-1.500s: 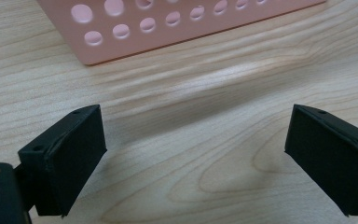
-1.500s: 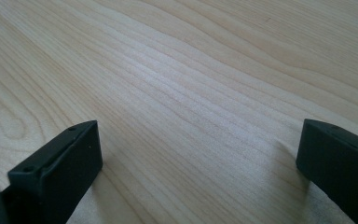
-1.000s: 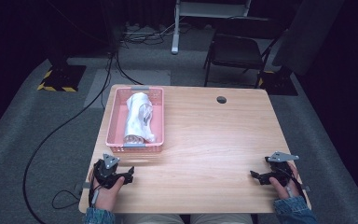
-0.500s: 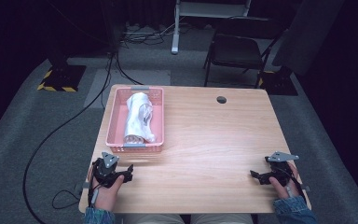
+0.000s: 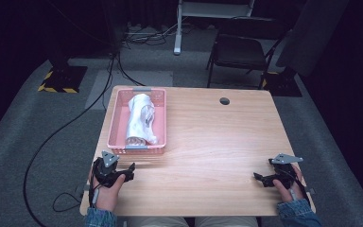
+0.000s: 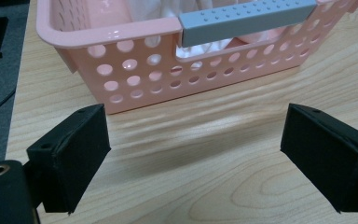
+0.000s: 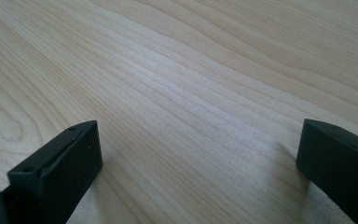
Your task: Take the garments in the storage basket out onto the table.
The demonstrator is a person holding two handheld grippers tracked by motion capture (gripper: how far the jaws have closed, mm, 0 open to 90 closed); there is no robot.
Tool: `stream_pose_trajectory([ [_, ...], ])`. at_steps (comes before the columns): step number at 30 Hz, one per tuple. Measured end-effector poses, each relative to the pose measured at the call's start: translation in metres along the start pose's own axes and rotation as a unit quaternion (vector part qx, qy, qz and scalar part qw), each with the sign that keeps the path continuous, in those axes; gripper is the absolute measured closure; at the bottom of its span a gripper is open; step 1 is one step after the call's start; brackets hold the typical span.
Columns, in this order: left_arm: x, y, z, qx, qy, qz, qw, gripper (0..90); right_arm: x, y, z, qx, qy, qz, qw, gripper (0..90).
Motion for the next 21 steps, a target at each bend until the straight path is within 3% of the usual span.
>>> stream_pose_trajectory([
  [21, -0.005, 0.012, -0.007, -0.014, 0.004, 0.016, 0.9998, 7.6, 0.000, 0.000, 0.000, 0.000, 0.000, 0.000, 1.0000, 0.0],
])
Point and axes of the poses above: each handheld gripper's, and its own axes: x roughly forward along the jaws, y roughly out of its top, z roughly to its right, the point moved 10 cm from there along x, roughly forward along the jaws, and after that the axes turned 13 degrees about x, right-handed, at the moved point
